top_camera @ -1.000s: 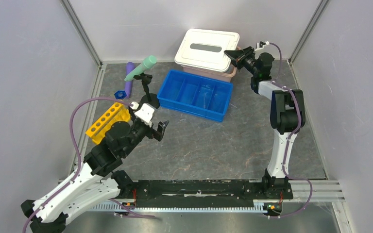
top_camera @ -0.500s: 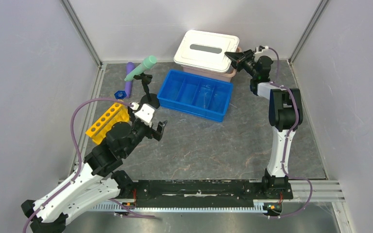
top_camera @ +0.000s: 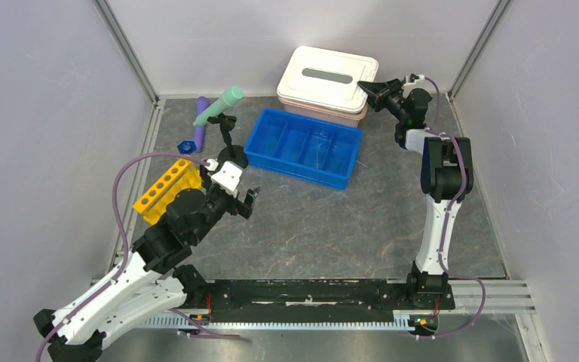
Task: Organize the chemistry lab equipment
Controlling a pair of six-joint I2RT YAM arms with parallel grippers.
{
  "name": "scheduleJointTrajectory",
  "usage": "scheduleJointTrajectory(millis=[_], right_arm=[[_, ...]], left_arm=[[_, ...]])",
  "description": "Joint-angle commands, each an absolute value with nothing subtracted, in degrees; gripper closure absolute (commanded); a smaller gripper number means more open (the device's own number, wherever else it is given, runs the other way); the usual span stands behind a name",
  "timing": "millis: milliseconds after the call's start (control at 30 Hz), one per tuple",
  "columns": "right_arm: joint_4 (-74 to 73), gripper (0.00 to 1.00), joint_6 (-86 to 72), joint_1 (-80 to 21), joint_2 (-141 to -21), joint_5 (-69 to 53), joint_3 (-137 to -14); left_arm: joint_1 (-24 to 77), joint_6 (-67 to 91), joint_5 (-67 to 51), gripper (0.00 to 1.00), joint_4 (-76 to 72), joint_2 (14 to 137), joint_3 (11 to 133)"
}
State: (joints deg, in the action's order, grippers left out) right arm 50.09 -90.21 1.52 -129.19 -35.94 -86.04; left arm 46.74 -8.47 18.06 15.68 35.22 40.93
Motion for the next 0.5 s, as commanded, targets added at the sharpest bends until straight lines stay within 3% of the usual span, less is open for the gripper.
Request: scheduleJointTrajectory(millis=[0, 467], right_arm=[[53.9, 0.93, -91.2, 2.8, -129.5, -32.6, -87.9], [54.2, 0.88, -91.0, 4.0, -128.4, -31.9, -84.3]], left_arm=[[46.8, -10.6, 19.3, 0.0, 12.4, 35.5, 41.2], [46.8, -10.5, 18.6, 0.0, 13.2, 35.9, 42.1]])
